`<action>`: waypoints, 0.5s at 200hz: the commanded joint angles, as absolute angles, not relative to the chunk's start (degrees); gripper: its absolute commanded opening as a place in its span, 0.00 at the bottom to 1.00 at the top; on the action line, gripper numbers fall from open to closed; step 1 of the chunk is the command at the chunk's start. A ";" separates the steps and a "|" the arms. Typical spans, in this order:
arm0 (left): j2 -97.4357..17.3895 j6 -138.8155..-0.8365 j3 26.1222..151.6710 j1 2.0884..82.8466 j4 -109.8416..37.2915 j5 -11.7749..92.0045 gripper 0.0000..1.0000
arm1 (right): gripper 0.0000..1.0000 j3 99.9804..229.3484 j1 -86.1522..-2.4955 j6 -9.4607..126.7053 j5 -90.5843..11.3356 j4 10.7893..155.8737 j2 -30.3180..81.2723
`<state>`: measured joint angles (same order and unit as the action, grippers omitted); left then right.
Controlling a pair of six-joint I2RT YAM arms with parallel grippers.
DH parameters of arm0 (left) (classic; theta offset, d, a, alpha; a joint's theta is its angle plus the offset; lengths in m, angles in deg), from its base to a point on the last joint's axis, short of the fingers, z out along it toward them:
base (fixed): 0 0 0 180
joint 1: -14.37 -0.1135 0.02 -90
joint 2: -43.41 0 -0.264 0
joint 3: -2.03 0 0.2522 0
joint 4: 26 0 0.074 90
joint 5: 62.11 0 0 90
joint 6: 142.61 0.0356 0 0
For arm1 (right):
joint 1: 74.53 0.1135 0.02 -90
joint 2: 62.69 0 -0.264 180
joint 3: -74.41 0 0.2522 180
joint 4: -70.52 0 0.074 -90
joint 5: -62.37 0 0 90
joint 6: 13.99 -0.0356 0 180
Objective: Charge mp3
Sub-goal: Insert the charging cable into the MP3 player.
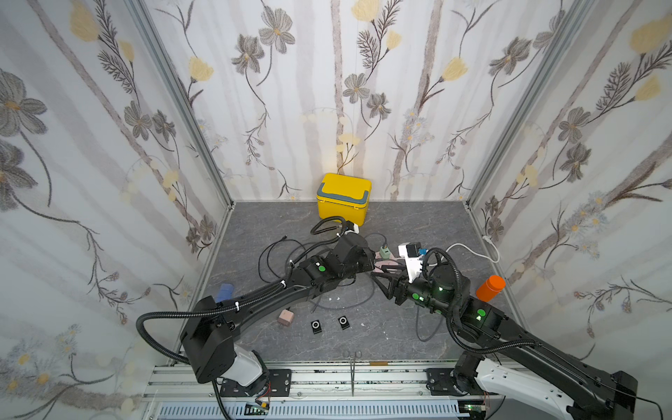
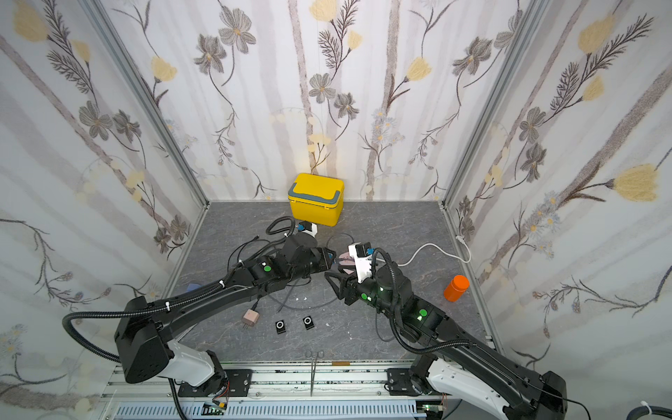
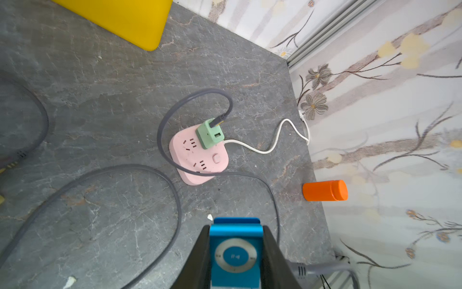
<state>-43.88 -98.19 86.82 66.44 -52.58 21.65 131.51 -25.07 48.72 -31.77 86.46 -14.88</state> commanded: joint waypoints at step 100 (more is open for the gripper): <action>-84.23 -82.85 128.64 72.24 -70.57 17.26 0.12 | 0.62 142.12 -69.95 51.48 -48.47 92.05 -9.33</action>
<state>-78.00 -87.00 120.32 71.89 -63.20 20.29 141.97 -64.37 52.92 -42.21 93.15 -11.82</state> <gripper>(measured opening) 0.288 0.620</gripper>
